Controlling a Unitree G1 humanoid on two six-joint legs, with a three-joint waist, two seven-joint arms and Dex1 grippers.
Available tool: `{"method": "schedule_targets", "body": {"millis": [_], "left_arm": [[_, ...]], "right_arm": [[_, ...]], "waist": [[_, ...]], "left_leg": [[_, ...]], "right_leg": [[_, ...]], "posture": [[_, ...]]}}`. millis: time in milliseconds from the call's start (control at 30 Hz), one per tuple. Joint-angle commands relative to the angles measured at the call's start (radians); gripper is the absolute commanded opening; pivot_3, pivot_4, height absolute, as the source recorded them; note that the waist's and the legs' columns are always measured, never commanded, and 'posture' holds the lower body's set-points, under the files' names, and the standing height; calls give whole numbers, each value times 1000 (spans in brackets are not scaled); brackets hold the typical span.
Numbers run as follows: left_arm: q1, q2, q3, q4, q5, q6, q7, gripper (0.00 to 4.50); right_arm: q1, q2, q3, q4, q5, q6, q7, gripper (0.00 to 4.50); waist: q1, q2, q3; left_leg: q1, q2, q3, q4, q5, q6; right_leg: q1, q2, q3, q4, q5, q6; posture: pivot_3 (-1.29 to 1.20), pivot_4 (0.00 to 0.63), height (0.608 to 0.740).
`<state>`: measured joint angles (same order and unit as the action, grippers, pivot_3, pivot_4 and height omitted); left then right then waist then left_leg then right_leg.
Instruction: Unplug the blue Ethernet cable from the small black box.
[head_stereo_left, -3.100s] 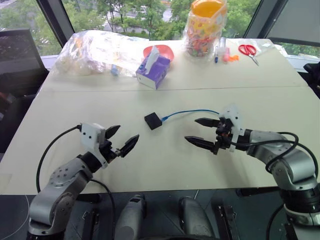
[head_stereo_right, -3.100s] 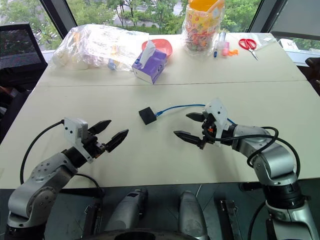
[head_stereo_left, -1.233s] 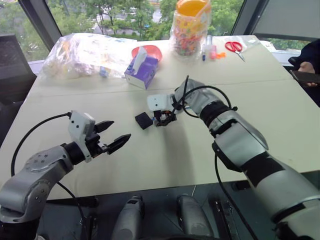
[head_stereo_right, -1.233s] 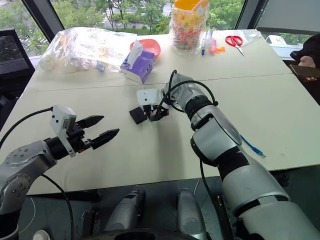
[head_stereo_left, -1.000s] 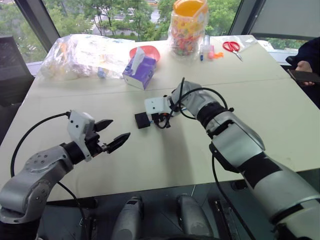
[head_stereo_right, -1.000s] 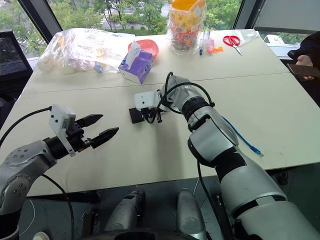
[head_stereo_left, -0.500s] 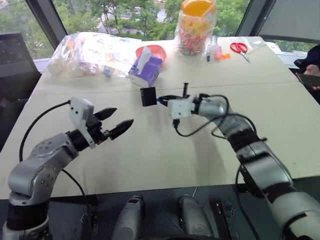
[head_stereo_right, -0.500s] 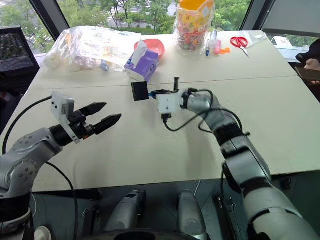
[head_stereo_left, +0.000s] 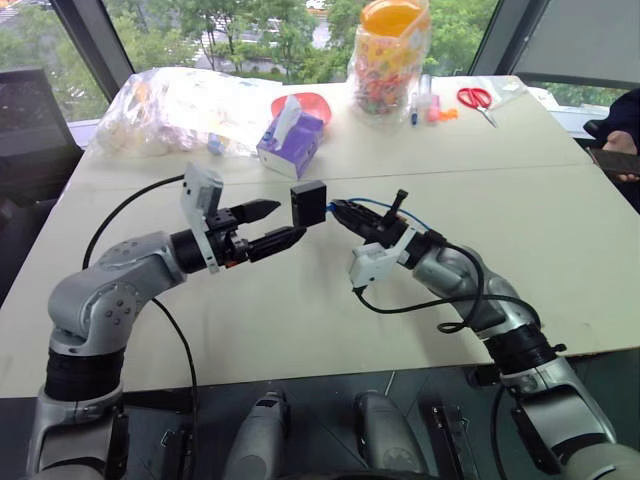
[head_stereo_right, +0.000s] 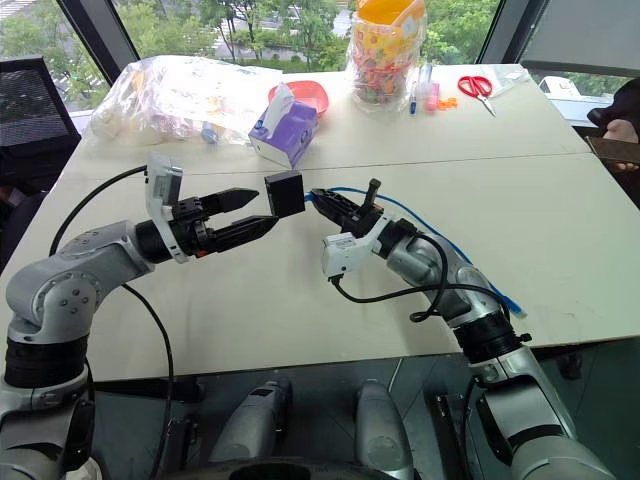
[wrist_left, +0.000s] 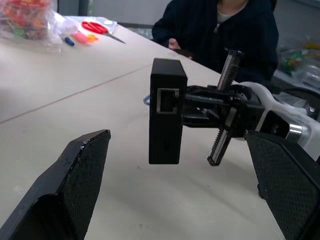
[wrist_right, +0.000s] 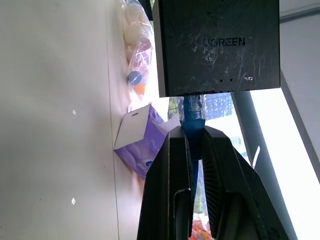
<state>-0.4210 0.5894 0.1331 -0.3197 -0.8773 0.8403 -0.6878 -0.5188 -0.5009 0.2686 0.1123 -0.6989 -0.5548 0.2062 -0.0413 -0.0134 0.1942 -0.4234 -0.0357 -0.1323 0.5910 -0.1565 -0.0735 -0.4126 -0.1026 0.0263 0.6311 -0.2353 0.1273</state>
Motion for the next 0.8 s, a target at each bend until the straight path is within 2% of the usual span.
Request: {"method": "schedule_targets", "body": {"millis": [33,400,500,767,800], "left_arm": [[-28,7,11,-12,-10,-8,-20,4500],[-30,-14,-19,3,24,-22,-26,4500],[-33,-28,-31,12,37,-30,-30,3619],[-33,-56,-35,15,64,-47,-27,616],[-32,-56,-33,16,65,-48,-28,487]], "right_arm": [[-6,-9,-1,-46,6,-15,-13,52],[6,-23,12,-91,27,-35,10,52],[8,-25,11,-105,34,-33,20,0],[13,-36,11,-103,42,-38,35,0],[13,-37,12,-102,43,-38,37,0]], "waist": [[0,0,0],[-1,0,0],[1,0,0],[0,0,0],[0,0,0]], "left_leg": [[0,0,0,0,0,0],[0,0,0,0,0,0],[0,0,0,0,0,0],[0,0,-1,0,0,0],[0,0,-1,0,0,0]], "right_leg": [[0,0,0,0,0,0],[0,0,0,0,0,0],[0,0,0,0,0,0],[0,0,0,-1,0,0],[0,0,0,-1,0,0]], "posture": [[0,150,728],[0,150,728],[0,150,728],[0,150,728],[0,150,728]]}}
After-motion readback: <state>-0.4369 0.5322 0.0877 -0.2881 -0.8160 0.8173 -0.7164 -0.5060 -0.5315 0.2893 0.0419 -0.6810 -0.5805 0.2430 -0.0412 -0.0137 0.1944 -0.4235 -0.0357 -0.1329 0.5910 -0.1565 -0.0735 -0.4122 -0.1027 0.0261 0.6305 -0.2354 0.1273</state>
